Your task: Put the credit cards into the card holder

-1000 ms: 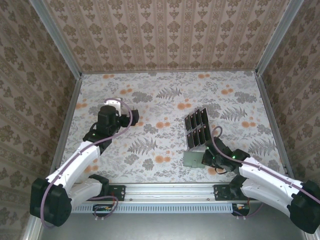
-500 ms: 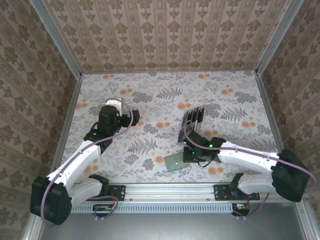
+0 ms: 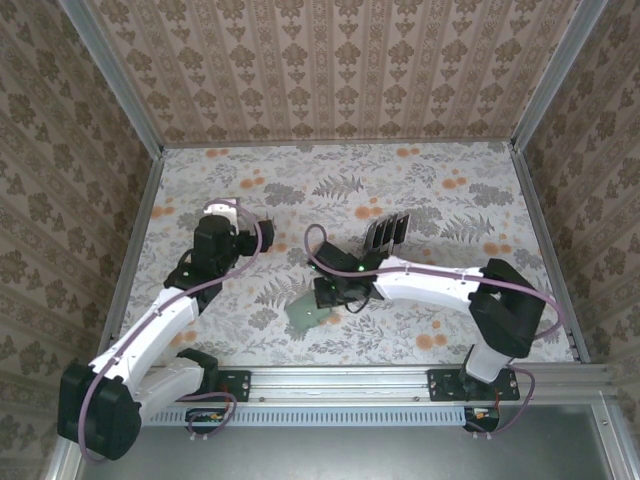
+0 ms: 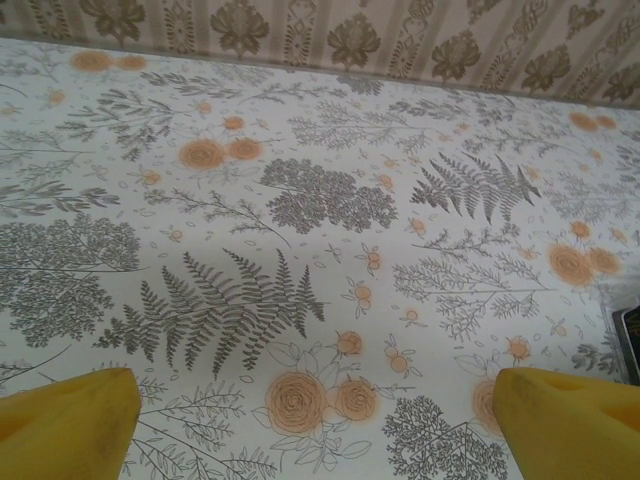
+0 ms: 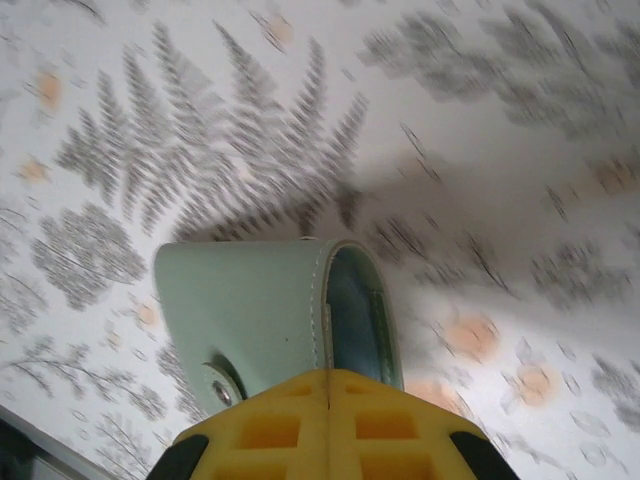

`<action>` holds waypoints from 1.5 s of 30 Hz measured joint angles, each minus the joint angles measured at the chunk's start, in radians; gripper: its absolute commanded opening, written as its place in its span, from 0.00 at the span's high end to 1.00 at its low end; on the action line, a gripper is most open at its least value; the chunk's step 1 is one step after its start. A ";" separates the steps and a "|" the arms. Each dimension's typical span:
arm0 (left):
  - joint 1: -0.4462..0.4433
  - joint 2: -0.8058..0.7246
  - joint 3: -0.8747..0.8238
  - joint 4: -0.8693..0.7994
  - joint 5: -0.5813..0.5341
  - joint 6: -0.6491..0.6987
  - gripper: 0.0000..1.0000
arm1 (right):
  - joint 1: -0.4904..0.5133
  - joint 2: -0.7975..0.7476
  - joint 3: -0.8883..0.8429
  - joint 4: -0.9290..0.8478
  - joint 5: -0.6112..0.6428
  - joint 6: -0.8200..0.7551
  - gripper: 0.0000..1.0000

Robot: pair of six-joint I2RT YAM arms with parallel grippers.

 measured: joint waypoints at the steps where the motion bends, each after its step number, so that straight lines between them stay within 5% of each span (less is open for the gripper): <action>1: 0.000 -0.008 -0.001 -0.002 -0.010 -0.004 0.00 | -0.003 0.025 0.043 -0.004 0.004 -0.018 1.00; 11: 0.001 -0.052 -0.024 -0.031 -0.036 -0.039 0.00 | -0.140 0.242 0.367 -0.084 0.018 -0.193 1.00; 12: 0.001 -0.052 -0.027 -0.035 -0.036 -0.043 0.00 | -0.159 0.263 0.388 -0.090 0.022 -0.208 0.92; 14: 0.001 -0.052 -0.032 -0.035 -0.035 -0.050 0.00 | -0.193 0.294 0.416 -0.107 0.031 -0.229 0.49; 16: 0.001 -0.052 -0.035 -0.035 -0.035 -0.057 0.00 | -0.217 0.309 0.426 -0.121 0.043 -0.242 0.36; 31: 0.001 0.009 -0.040 -0.034 -0.035 -0.076 0.00 | -0.106 0.197 0.109 -0.083 0.050 -0.164 0.38; 45: -0.006 0.010 -0.040 -0.035 -0.035 -0.076 0.00 | -0.208 0.037 -0.078 -0.075 0.078 -0.152 0.39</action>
